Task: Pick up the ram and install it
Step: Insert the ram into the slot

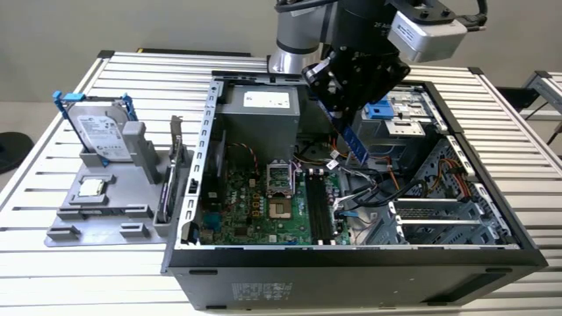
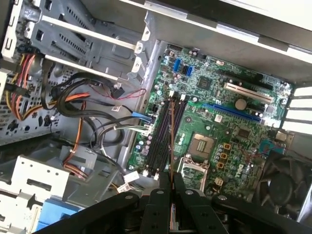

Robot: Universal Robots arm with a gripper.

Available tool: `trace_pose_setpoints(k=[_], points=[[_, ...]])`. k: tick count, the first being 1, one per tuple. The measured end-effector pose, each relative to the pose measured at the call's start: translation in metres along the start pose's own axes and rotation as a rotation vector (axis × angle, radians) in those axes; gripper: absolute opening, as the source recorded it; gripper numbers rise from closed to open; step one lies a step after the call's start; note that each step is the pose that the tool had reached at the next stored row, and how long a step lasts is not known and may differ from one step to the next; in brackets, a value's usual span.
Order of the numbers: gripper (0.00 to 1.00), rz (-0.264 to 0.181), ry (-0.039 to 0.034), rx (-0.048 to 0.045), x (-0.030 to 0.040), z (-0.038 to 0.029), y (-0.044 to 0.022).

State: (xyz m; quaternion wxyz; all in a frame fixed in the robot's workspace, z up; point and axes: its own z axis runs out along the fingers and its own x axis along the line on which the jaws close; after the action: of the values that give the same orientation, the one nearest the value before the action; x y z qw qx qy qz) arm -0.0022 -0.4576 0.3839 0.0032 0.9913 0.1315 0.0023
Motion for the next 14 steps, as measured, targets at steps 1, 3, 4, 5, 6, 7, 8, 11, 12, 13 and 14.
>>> trace_pose_setpoints(k=[1,3,4,5,6,7,8,11,12,13,14], points=[[0.0,0.012,-0.0001,-0.0001,0.0,0.0,0.0],[0.0,0.038,-0.0003,-0.0002,0.0,0.0001,0.0],[0.0,0.051,-0.0004,-0.0003,0.0,0.0002,0.0],[0.0,0.063,-0.0004,-0.0002,0.0,0.0003,0.0],[0.0,0.077,-0.0006,-0.0004,0.0,0.0003,0.0],[0.0,0.088,-0.0006,-0.0004,0.0,0.0004,0.0],[0.0,0.1,-0.0007,-0.0004,0.0,0.0004,0.0],[0.0,0.134,-0.0009,-0.0005,0.0,0.0006,0.0],[0.0,0.144,-0.001,-0.0005,0.0,0.0006,0.0],[0.0,0.154,-0.0011,-0.0007,0.0,0.0006,0.0001],[0.0,0.163,-0.0012,-0.0006,-0.0001,0.0007,0.0001]])
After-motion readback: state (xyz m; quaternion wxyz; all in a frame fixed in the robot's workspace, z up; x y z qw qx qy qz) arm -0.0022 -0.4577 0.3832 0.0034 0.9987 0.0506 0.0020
